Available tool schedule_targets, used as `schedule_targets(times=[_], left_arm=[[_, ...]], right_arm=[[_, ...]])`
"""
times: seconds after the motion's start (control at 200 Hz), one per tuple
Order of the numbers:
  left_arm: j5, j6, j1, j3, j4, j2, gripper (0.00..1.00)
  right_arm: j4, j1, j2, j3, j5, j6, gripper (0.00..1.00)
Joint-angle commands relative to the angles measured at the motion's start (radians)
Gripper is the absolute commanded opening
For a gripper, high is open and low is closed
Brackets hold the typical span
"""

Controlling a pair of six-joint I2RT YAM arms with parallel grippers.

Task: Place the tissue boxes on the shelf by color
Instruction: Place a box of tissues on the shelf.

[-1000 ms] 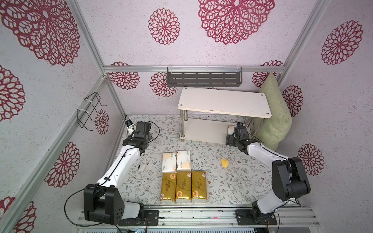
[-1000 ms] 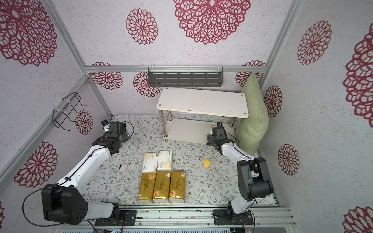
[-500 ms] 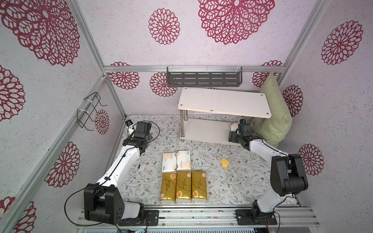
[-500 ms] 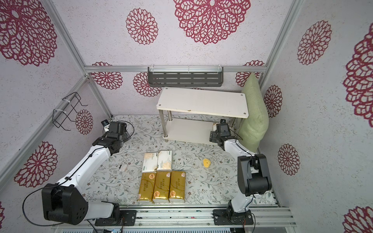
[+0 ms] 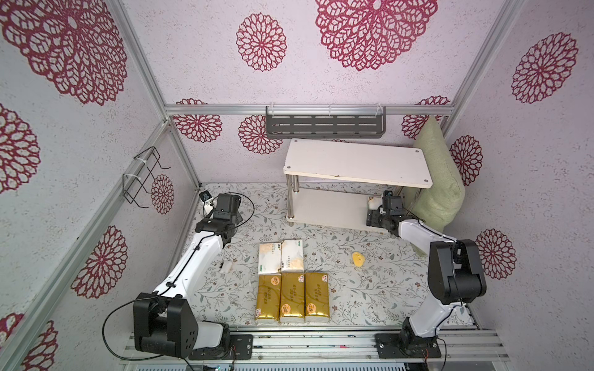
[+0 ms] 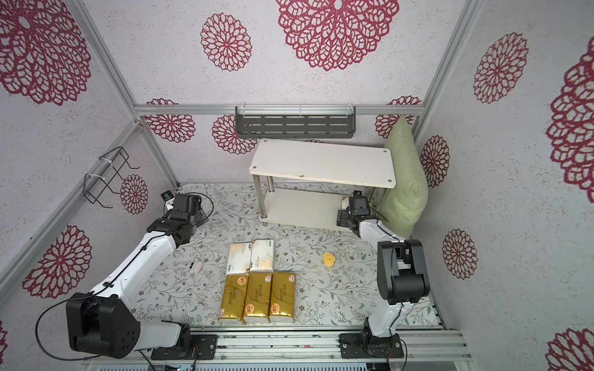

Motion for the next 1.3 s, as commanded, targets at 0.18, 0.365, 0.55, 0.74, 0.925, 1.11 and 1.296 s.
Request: schedule_targets(times=[0.18,0.365,0.55,0.74,0.925,1.11,1.296], left_arm=[[-0.014,0.003,-0.013,0.015,-0.006,-0.013,0.97],[-0.012,0.002,-0.014,0.015,-0.003,-0.013,0.97],[-0.010,0.001,-0.014,0.012,-0.003,-0.016,0.97],[-0.009,0.005,-0.013,0.008,-0.003,-0.022,0.97],[-0.008,0.007,-0.014,0.004,-0.003,-0.027,0.97],[-0.005,0.007,-0.013,0.002,-0.003,-0.026,0.97],[0.000,0.011,-0.013,0.002,0.001,-0.031,0.97]], right_arm=[[0.028,-0.010,-0.008,0.029,-0.028,-0.031,0.90],[0.025,-0.014,-0.005,0.021,-0.033,-0.027,0.95],[0.030,-0.017,-0.012,0.018,-0.032,-0.025,0.98],[0.029,-0.017,-0.030,0.018,-0.036,-0.029,0.99],[0.025,-0.017,-0.053,0.018,-0.030,-0.035,0.99],[0.020,-0.017,-0.065,0.019,-0.024,-0.046,0.99],[0.017,-0.017,-0.080,0.020,-0.024,-0.045,0.99]])
